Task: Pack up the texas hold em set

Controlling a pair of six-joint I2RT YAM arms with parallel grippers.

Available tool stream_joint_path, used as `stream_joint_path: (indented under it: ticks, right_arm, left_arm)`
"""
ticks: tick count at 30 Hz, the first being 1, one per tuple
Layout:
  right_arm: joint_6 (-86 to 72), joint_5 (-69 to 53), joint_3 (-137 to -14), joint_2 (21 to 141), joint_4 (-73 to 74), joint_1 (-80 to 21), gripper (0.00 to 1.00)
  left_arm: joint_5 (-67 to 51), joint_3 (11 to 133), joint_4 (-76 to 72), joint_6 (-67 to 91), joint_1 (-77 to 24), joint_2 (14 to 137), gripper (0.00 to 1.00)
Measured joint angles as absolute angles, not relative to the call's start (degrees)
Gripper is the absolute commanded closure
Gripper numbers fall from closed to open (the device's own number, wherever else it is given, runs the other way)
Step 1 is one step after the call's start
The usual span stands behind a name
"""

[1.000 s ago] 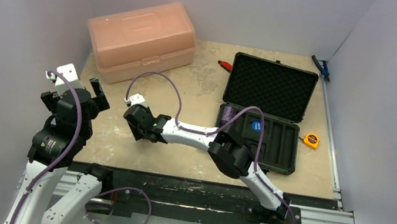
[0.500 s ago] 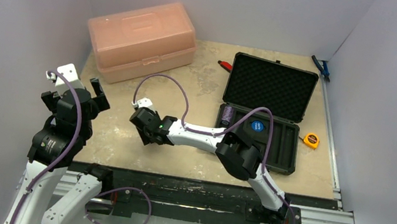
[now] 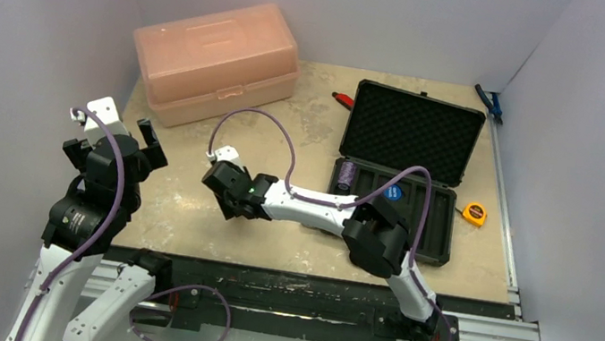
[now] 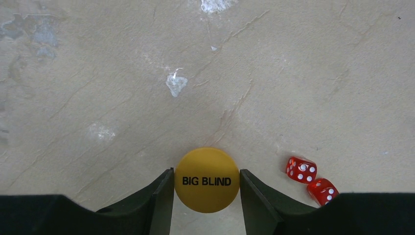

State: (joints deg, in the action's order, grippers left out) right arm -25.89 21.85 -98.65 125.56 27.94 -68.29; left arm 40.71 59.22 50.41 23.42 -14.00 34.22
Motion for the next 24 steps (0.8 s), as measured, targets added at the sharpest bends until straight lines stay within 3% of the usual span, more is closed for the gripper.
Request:
stream_joint_path:
  ticks: [24]
  right_arm:
    - [-27.1, 24.7, -94.5, 115.8, 29.5, -68.3, 0.67]
  left_arm:
    - [40.5, 59.2, 50.4, 23.4, -14.0, 34.7, 0.01]
